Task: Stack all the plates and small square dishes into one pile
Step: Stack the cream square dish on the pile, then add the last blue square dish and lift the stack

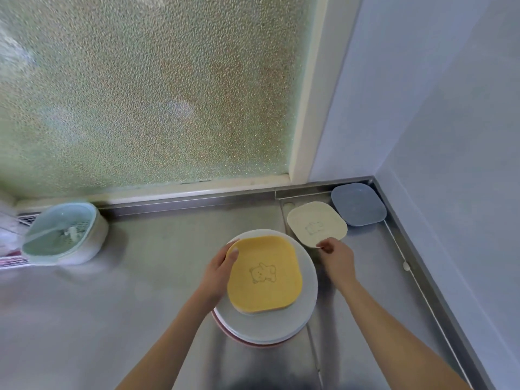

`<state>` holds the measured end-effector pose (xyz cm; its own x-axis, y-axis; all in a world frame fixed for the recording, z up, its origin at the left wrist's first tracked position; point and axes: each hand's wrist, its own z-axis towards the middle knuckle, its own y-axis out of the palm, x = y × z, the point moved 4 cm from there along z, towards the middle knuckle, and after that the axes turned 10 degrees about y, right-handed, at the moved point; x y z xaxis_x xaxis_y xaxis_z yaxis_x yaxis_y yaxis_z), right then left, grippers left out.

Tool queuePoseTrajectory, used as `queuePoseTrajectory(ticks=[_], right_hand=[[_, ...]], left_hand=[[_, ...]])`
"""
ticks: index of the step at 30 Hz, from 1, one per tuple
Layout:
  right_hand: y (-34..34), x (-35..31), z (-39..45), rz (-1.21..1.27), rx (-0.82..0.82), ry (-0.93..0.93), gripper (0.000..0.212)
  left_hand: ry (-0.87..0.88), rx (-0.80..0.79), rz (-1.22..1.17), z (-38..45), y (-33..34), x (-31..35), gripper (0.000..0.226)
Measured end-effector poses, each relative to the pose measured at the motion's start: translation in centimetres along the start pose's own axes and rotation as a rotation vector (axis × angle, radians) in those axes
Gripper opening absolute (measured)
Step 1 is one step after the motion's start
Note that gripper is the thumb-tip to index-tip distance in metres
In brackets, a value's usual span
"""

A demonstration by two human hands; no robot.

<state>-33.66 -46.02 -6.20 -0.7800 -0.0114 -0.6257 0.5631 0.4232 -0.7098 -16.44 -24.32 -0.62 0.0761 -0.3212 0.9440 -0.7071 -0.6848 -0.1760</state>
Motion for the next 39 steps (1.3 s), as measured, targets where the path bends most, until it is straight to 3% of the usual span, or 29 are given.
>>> queuePoseTrajectory(ticks=[2,8,12,17,20,22,24,26,29,30,33,36,39], right_hand=[[-1.4,-1.1,-0.7,0.040,0.107,-0.105,0.006],[-4.3,-5.8,-7.2,0.183,0.185,-0.364,0.004],[-2.7,-7.8,-14.7,0.029,0.284,-0.641,0.013],[0.6,-8.1,-19.1,-0.196,0.271,-0.906,0.019],[1.3,-8.4,-19.7,-0.306,0.171,-0.895,0.023],[1.5,-8.6,-19.5,-0.324,0.035,-0.854,0.019],[1.5,-8.4,-18.8,-0.293,-0.137,-0.764,0.031],[0.2,-8.4,-18.4,-0.197,-0.099,-0.719,0.044],[-2.5,-8.4,-16.4,-0.092,0.244,-0.649,0.034],[-2.9,-8.4,-15.5,-0.085,0.276,-0.598,0.033],[-1.8,-8.1,-13.1,-0.193,0.095,-0.412,0.046],[0.4,-6.7,-12.8,-0.300,-0.079,-0.348,0.054],[0.6,-6.5,-12.6,-0.233,-0.070,-0.372,0.052]], left_hand=[[-0.013,0.026,-0.002,-0.3,0.1,0.1,0.028],[-0.040,0.074,-0.008,-1.4,-0.2,0.1,0.030],[-0.012,0.077,0.041,-1.7,-0.4,0.4,0.032],[0.051,0.062,0.028,-1.4,-0.2,1.4,0.035],[0.046,0.093,-0.008,-1.5,-0.3,1.4,0.037],[0.030,0.107,-0.015,-1.7,-0.5,1.0,0.039],[0.032,0.105,-0.045,-1.7,-0.7,0.5,0.040],[0.064,0.092,0.016,-1.7,-0.7,0.6,0.036],[0.095,0.098,0.044,-2.0,-0.6,1.2,0.032],[0.100,0.093,0.048,-2.1,-0.5,1.3,0.031],[0.122,0.067,0.106,-2.0,-0.1,1.5,0.033],[0.136,0.069,0.159,-1.8,-0.1,1.1,0.035],[0.134,0.066,0.122,-1.8,-0.2,1.1,0.032]])
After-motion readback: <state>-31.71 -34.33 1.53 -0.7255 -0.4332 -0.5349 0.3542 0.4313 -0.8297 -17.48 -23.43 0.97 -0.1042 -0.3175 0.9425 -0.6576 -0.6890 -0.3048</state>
